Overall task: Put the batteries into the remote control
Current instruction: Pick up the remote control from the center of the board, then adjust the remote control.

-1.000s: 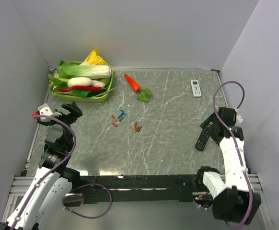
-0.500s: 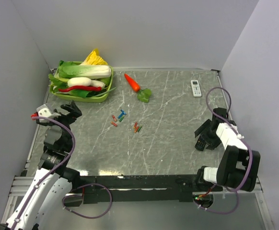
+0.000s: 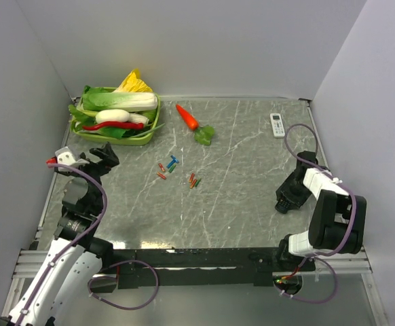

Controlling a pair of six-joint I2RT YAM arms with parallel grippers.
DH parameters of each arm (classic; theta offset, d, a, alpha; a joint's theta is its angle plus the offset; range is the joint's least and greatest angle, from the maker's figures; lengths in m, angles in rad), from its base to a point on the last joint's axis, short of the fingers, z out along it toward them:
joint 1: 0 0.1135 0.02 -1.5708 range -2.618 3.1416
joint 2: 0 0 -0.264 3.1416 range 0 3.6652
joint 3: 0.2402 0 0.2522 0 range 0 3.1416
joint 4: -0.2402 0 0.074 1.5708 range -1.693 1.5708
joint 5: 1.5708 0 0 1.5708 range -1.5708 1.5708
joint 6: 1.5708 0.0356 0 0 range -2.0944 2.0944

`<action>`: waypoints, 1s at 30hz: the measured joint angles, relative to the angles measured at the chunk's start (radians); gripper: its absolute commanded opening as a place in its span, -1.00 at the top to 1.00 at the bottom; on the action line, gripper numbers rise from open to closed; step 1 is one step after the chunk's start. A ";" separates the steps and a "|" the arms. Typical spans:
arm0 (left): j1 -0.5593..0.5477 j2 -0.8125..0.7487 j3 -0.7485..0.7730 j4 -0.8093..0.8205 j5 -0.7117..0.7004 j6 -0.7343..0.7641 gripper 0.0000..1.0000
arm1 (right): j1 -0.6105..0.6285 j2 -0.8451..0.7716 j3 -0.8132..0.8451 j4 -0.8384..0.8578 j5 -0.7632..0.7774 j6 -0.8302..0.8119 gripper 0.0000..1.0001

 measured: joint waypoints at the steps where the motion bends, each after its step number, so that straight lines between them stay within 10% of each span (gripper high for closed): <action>1: 0.000 0.002 0.000 0.000 0.016 0.000 -0.94 | 0.011 0.002 0.003 0.001 0.003 -0.004 0.36; 12: 0.000 0.164 0.056 0.005 0.490 0.050 -0.94 | 0.306 -0.004 0.161 0.031 -0.029 -0.047 0.83; 30: -0.043 0.557 0.234 0.256 1.175 -0.220 -0.94 | 0.617 -0.198 0.215 0.569 -0.726 -0.113 0.76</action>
